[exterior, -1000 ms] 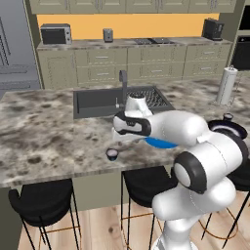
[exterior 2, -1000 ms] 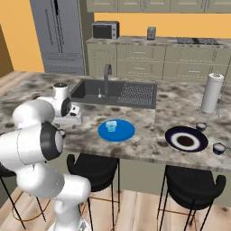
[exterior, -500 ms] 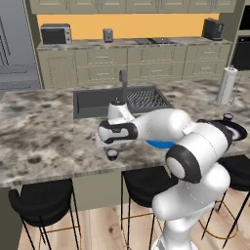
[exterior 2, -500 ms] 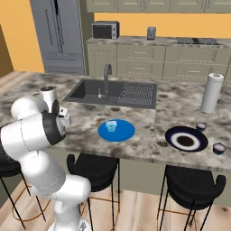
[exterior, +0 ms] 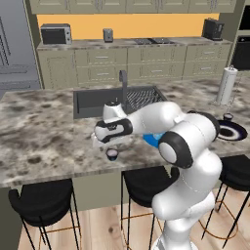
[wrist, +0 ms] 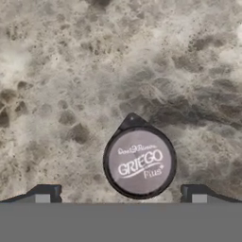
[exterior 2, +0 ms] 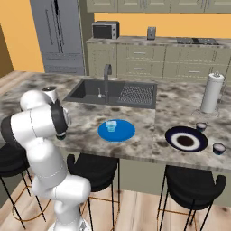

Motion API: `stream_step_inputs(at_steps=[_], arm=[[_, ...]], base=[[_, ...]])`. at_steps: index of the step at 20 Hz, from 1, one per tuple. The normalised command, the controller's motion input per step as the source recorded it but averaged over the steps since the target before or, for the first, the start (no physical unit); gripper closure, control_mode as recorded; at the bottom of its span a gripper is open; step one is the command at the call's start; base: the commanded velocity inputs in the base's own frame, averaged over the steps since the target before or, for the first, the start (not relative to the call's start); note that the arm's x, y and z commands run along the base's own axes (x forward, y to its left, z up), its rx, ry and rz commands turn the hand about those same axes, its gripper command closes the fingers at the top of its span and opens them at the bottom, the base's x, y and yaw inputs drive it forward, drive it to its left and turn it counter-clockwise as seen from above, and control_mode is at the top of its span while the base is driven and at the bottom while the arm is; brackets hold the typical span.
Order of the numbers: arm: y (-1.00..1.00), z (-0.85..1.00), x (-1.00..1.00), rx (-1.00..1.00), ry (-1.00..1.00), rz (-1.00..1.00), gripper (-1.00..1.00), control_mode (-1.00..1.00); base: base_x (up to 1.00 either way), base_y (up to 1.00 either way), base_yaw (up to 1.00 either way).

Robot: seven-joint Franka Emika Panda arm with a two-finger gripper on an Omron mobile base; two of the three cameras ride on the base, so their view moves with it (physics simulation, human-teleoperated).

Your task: Place two yogurt containers on each plate.

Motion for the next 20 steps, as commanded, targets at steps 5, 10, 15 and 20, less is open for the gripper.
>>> stream_step_inputs(at_steps=[5, 10, 15, 20], arm=[[-0.12, -0.27, 0.08, 0.0, 0.0, 0.0, -1.0, -1.0], [-0.03, -0.33, 0.01, 0.0, 0.0, 0.0, -1.0, -1.0], [-0.01, -0.2, 0.04, 0.0, 0.0, 0.0, -1.0, -1.0], [0.0, -0.04, 0.16, 0.0, 0.0, 0.0, -1.0, -1.0]], base=[[0.0, 0.0, 0.0], [0.0, 0.0, 0.0], [0.0, 0.0, 0.0], [0.0, 0.0, 0.0]])
